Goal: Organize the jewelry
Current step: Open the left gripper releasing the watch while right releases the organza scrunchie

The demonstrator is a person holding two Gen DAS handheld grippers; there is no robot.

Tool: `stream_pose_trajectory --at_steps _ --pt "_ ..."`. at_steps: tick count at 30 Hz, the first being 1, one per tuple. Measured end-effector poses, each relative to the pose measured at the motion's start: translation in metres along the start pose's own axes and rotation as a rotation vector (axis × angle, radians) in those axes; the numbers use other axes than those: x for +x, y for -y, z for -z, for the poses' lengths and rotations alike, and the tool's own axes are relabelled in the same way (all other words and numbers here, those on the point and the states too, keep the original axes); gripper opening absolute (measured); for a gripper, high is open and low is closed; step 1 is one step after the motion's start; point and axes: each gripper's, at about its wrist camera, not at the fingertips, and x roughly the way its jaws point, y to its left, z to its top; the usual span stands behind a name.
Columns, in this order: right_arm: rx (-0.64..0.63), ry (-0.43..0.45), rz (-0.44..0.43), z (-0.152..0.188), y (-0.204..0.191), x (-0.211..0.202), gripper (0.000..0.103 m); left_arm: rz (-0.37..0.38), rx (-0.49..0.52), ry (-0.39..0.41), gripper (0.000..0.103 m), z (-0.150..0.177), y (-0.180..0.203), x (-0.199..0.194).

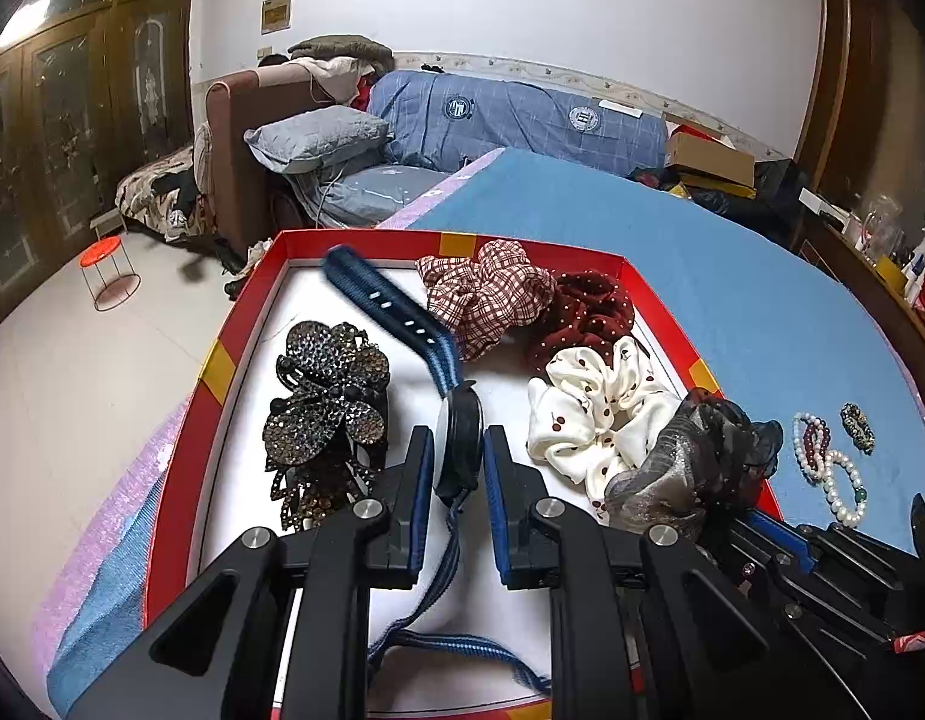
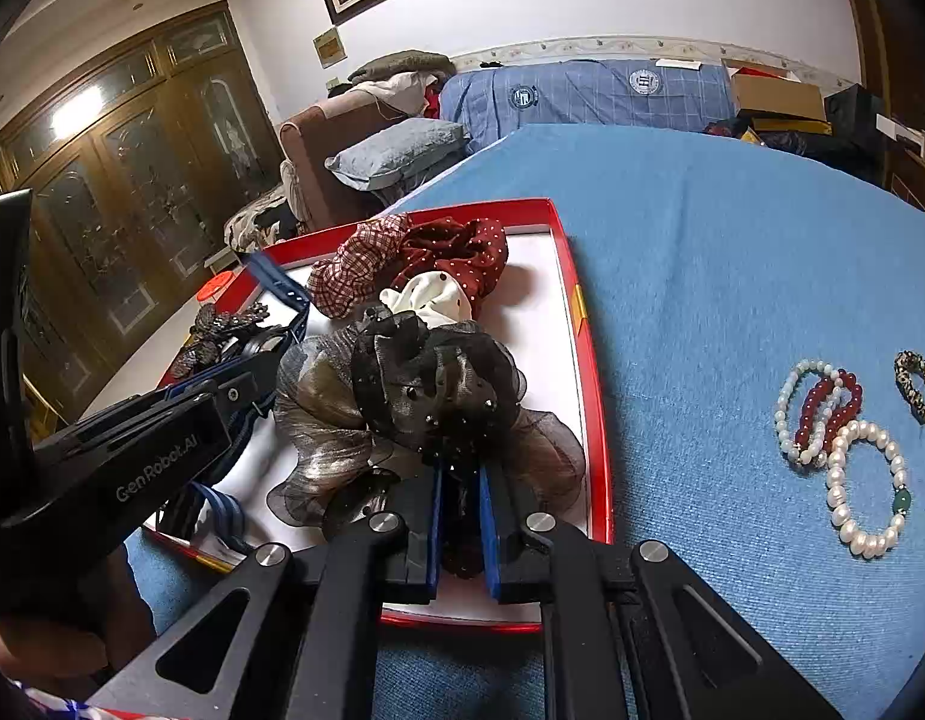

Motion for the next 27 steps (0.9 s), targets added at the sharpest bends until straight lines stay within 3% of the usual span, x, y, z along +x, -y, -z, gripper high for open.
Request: stream_pose_trajectory --at_steps 12,15,18,27 --pt "-0.021 0.021 0.002 0.002 -0.004 -0.011 0.033 -0.017 0.007 0.026 0.016 0.004 0.003 -0.007" --pt "-0.01 0.036 -0.005 0.002 -0.001 -0.018 0.044 -0.019 0.003 0.031 0.018 0.004 0.002 -0.009" --pt "0.005 0.068 -0.018 0.001 0.002 -0.027 0.045 -0.024 0.007 0.041 0.027 0.005 0.0 -0.013" --pt "0.057 0.163 -0.045 0.001 0.015 -0.052 0.047 -0.039 0.023 0.067 0.033 0.003 0.001 -0.022"
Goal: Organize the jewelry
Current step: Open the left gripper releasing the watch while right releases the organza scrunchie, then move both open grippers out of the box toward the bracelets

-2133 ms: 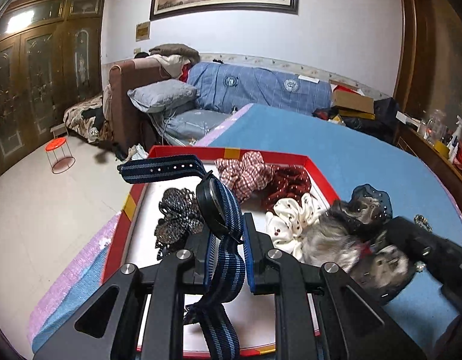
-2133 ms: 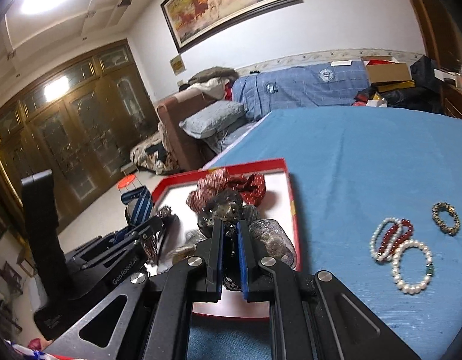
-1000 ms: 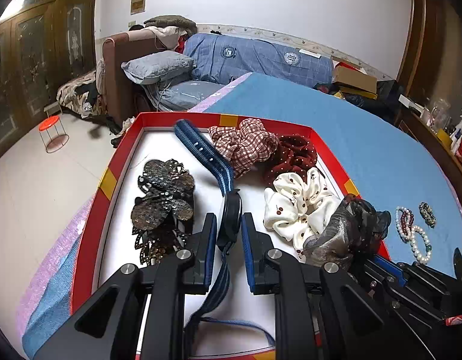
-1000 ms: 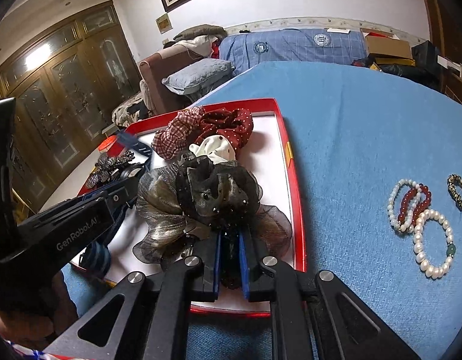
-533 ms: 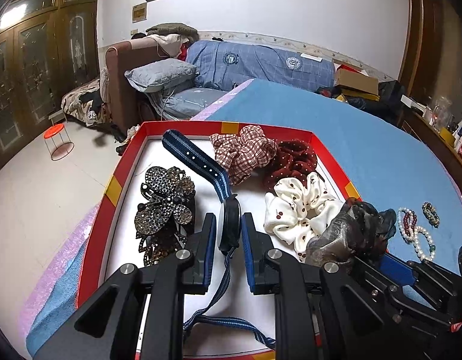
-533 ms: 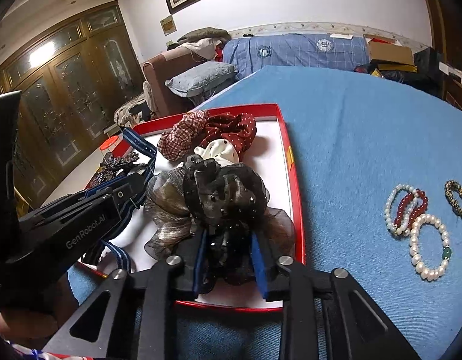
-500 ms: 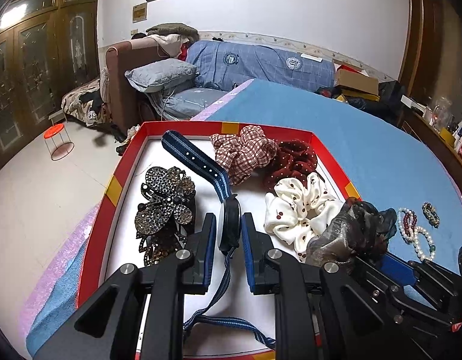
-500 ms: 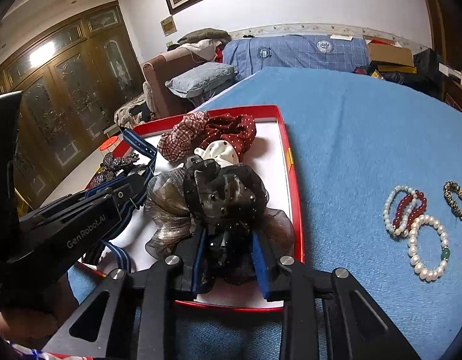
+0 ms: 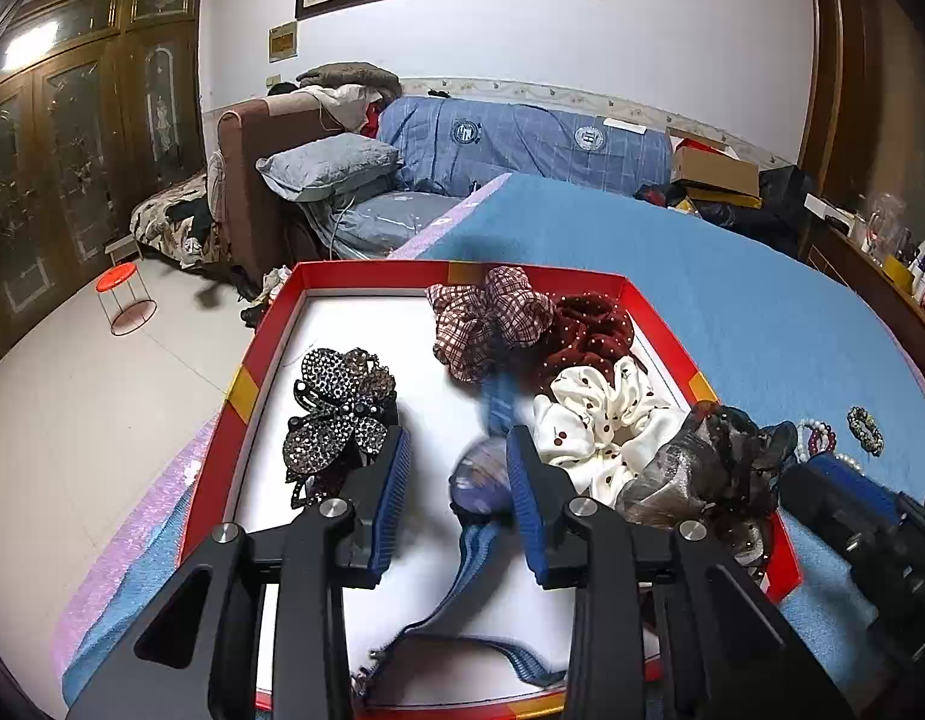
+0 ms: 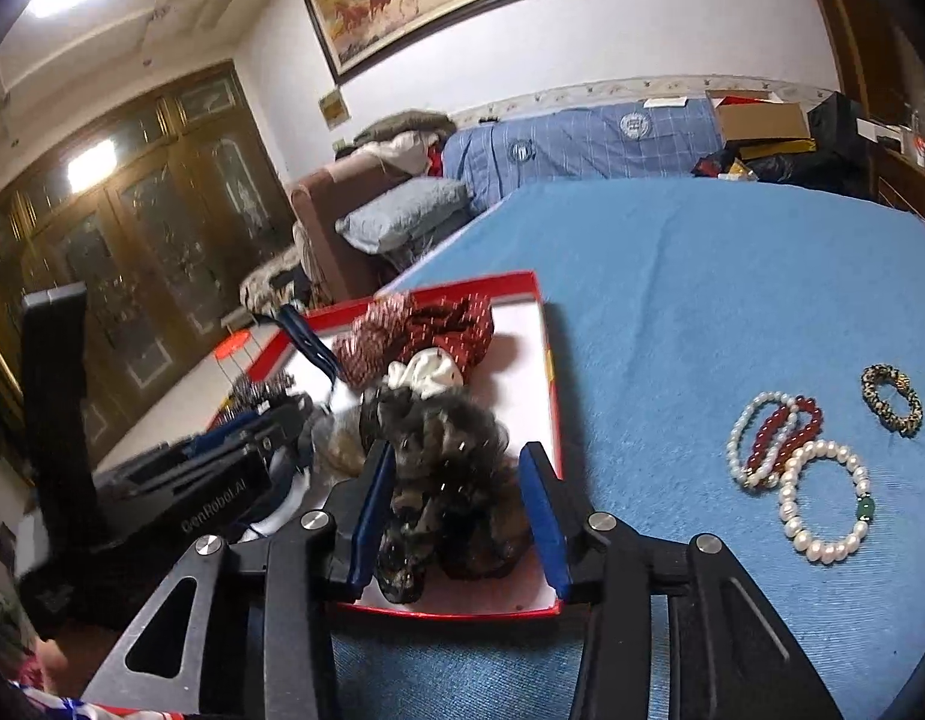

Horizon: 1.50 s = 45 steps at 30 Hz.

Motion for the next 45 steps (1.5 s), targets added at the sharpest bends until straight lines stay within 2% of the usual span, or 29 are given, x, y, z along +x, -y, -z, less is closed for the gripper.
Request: stream_pose_trajectory --at_steps 3,17,28,36,45 --pt "0.02 0.028 -0.003 -0.003 0.005 -0.008 0.047 -0.005 -0.002 0.01 0.035 -0.002 0.001 -0.004" --pt "0.106 0.049 0.01 -0.006 0.03 -0.023 0.047 -0.014 0.021 0.061 0.038 -0.007 0.007 -0.027" --pt "0.176 0.093 0.061 -0.006 0.065 -0.047 0.047 0.002 0.033 0.088 0.038 -0.011 0.014 -0.043" --pt "0.283 0.123 0.102 -0.005 0.114 -0.077 0.047 0.032 0.074 0.087 0.038 -0.01 0.036 -0.047" --pt "0.323 0.128 0.136 -0.008 0.138 -0.098 0.047 0.1 0.141 0.08 0.038 -0.006 0.074 -0.056"
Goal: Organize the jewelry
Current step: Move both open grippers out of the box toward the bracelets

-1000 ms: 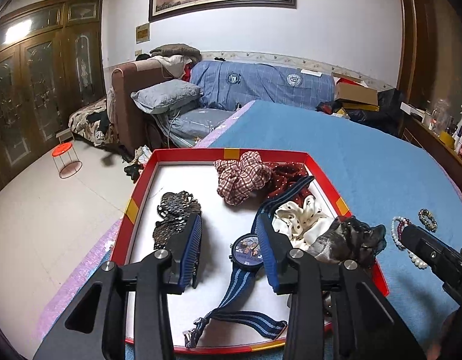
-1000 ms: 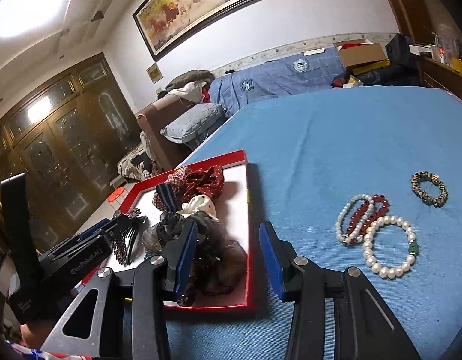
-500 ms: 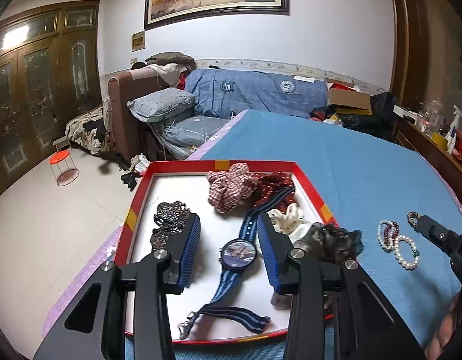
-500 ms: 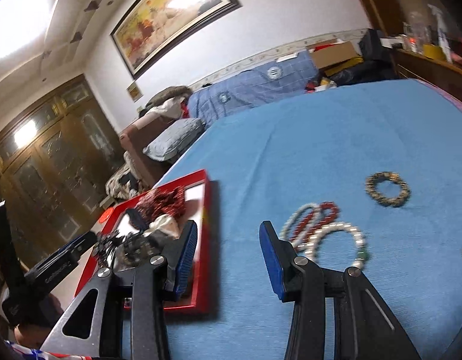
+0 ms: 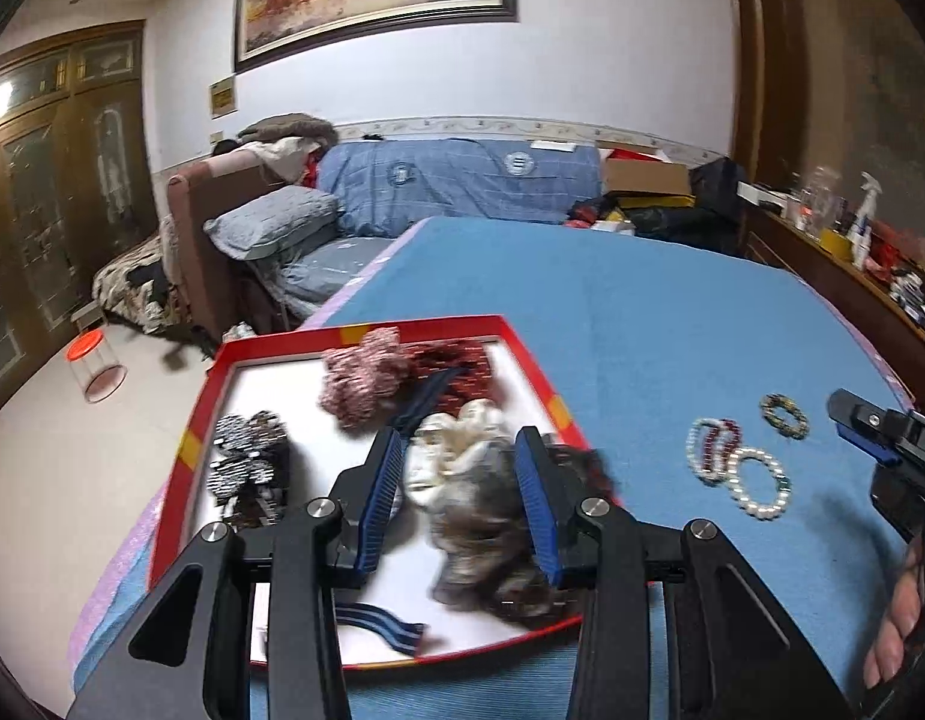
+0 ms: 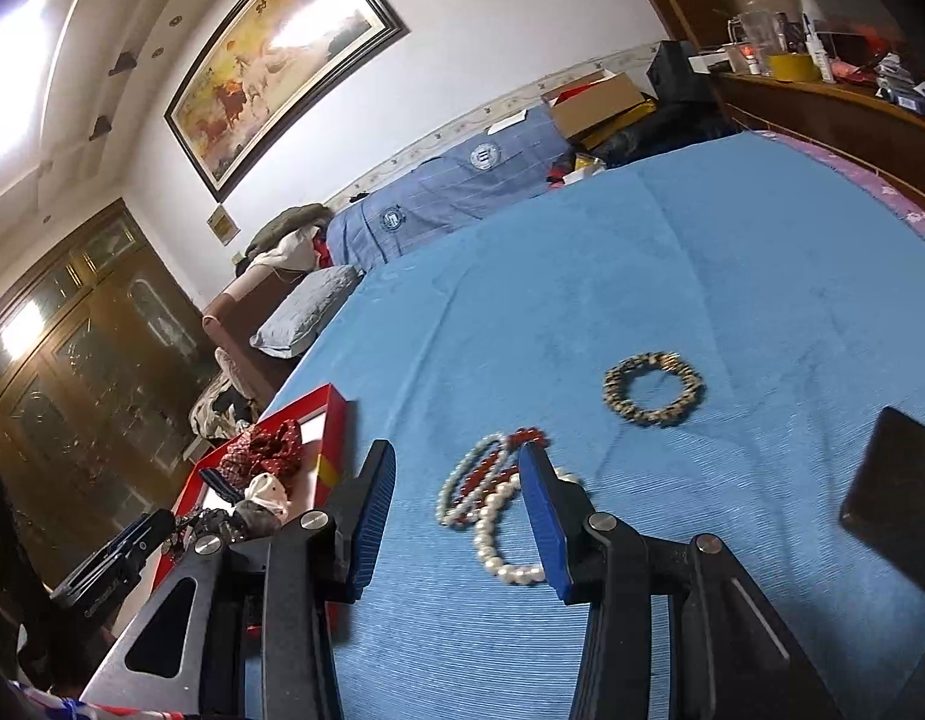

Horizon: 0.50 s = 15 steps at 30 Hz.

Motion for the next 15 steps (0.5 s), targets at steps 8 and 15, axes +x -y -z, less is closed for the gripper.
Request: stream_pose_trajectory --at_steps 8,15 --pt "0.015 0.002 0.051 -0.018 0.025 -0.012 0.047 0.14 0.066 -0.032 0.038 -0.009 0.049 -0.006" --pt "0.06 -0.05 0.111 -0.037 0.052 -0.005 0.047 0.266 0.099 -0.095 0.038 -0.021 0.089 0.001"
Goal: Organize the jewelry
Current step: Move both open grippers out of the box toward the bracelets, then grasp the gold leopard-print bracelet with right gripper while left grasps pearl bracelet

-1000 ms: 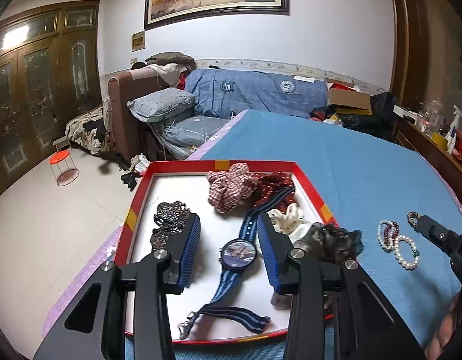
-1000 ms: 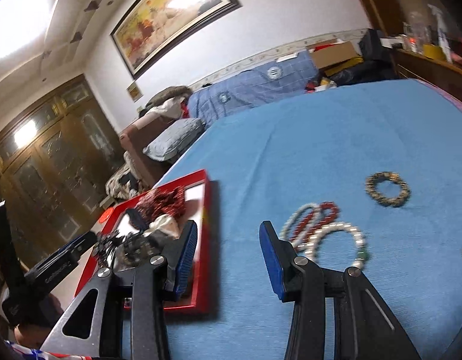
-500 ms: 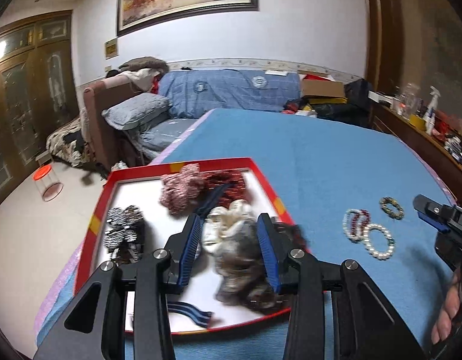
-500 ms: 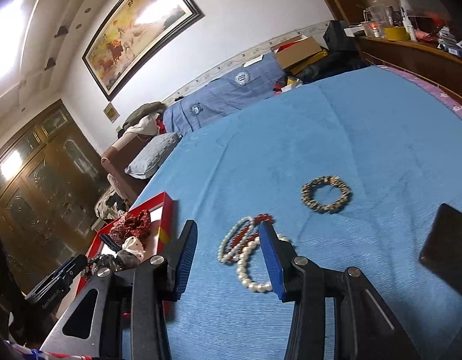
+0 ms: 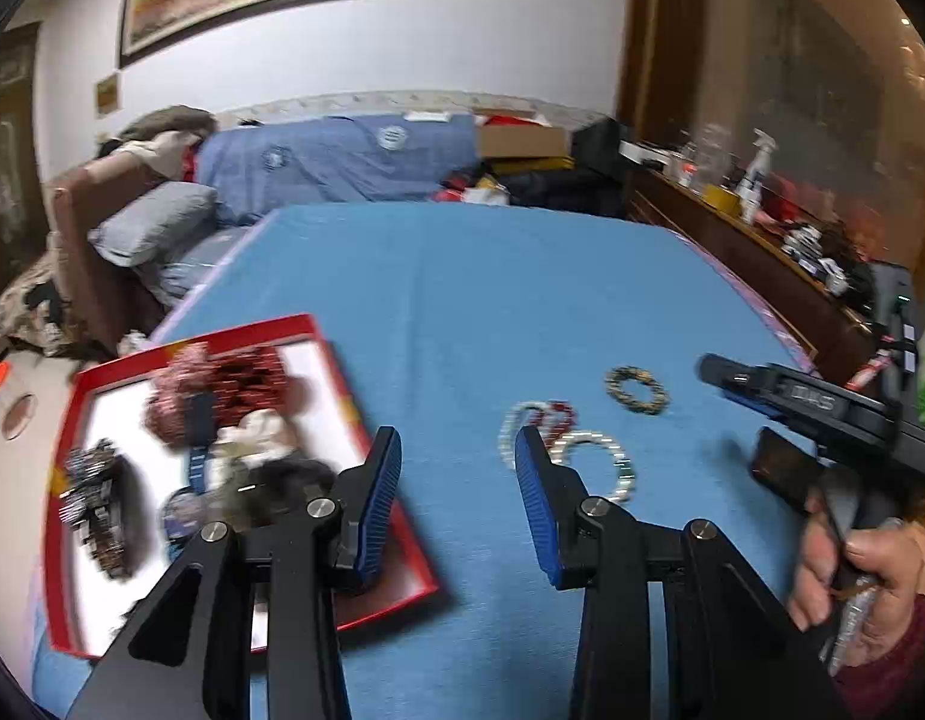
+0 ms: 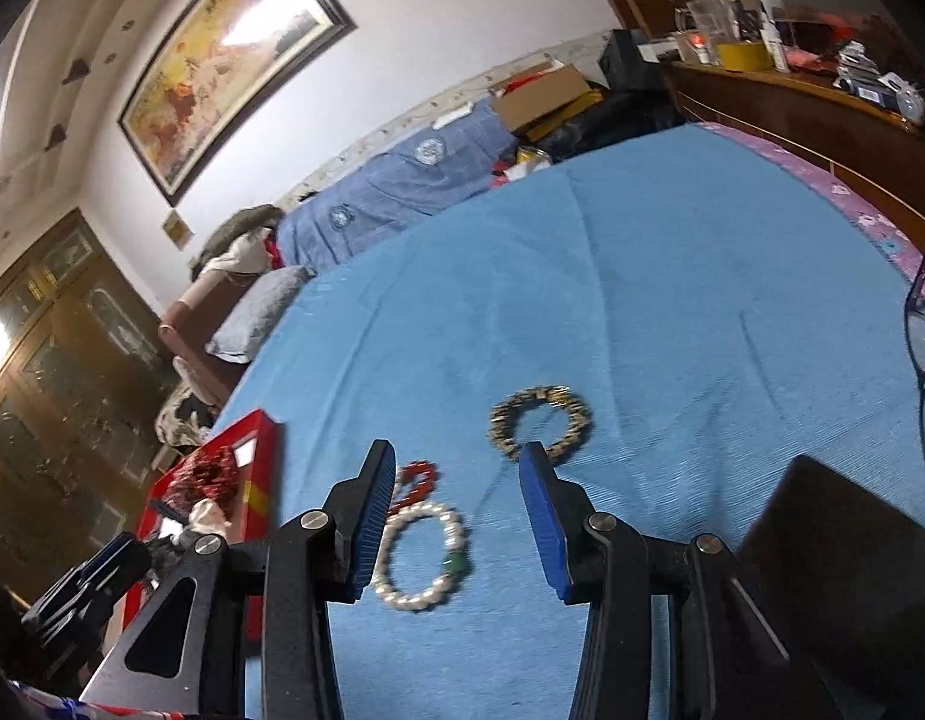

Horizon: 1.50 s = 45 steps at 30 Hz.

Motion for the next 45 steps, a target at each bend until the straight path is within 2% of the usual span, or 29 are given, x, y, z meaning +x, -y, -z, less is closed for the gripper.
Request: stream_pose_trajectory --at_steps 5,7,10,13,16,17,18,19,22,24,28,30,32,33,34,37,38,40,41,42,43,45 --pt "0.049 -0.094 0.046 -0.013 0.015 0.022 0.05 0.056 -0.011 -0.087 0.038 -0.016 0.013 0.035" --pt "0.07 -0.119 0.054 -0.017 0.021 0.032 0.053 0.086 -0.025 -0.137 0.038 -0.022 0.015 0.053" --pt "0.087 -0.139 0.082 -0.021 0.03 0.047 0.053 0.094 -0.063 -0.209 0.038 -0.025 0.013 0.079" --pt "0.042 -0.163 0.15 -0.024 0.03 0.064 0.053 0.109 -0.067 -0.237 0.038 -0.021 0.016 0.091" --pt "0.006 -0.186 0.198 -0.028 0.03 0.076 0.053 0.156 -0.051 -0.272 0.038 -0.013 0.022 0.101" --pt "-0.006 -0.199 0.189 -0.029 0.029 0.081 0.053 0.176 -0.034 -0.285 0.043 -0.009 0.027 0.103" --pt "-0.021 -0.21 0.185 -0.029 0.028 0.085 0.056 0.186 -0.021 -0.295 0.055 -0.005 0.031 0.105" --pt "-0.036 -0.22 0.186 -0.029 0.027 0.088 0.061 0.194 -0.006 -0.303 0.059 -0.001 0.036 0.106" --pt "-0.081 -0.227 0.187 -0.031 0.022 0.096 0.073 0.209 0.038 -0.299 0.063 0.01 0.05 0.107" --pt "-0.133 -0.236 0.198 -0.031 0.017 0.102 0.078 0.177 0.086 -0.302 0.071 0.018 0.061 0.106" --pt "-0.249 -0.242 0.252 -0.029 0.009 0.111 0.077 0.1 0.177 -0.288 0.072 0.029 0.085 0.114" --pt "-0.294 -0.225 0.285 -0.027 0.008 0.113 0.071 0.079 0.174 -0.307 0.072 0.033 0.091 0.125" --pt "-0.332 -0.215 0.327 -0.026 0.006 0.113 0.045 0.051 0.159 -0.325 0.072 0.033 0.093 0.136" --pt "-0.342 -0.212 0.34 -0.027 0.008 0.111 0.025 0.043 0.152 -0.328 0.072 0.034 0.094 0.14" --pt "-0.331 -0.22 0.331 -0.027 0.01 0.11 0.018 0.027 0.156 -0.303 0.072 0.033 0.096 0.142" --pt "-0.275 -0.227 0.294 -0.03 0.021 0.105 0.013 0.009 0.133 -0.277 0.072 0.028 0.099 0.152" --pt "-0.272 -0.225 0.293 -0.031 0.022 0.103 0.013 0.005 0.128 -0.266 0.072 0.027 0.099 0.155" --pt "-0.261 -0.223 0.291 -0.03 0.024 0.1 0.013 0.007 0.133 -0.233 0.057 0.025 0.1 0.157" --pt "-0.248 -0.221 0.28 -0.031 0.027 0.099 0.013 0.006 0.14 -0.22 0.044 0.025 0.102 0.157" --pt "-0.239 -0.218 0.271 -0.031 0.028 0.098 0.013 0.007 0.139 -0.214 0.028 0.026 0.102 0.156" --pt "-0.234 -0.217 0.264 -0.031 0.027 0.099 0.013 0.009 0.136 -0.208 0.017 0.026 0.101 0.156" --pt "-0.226 -0.216 0.249 -0.03 0.03 0.096 0.013 0.031 0.109 -0.207 0.017 0.023 0.093 0.158"
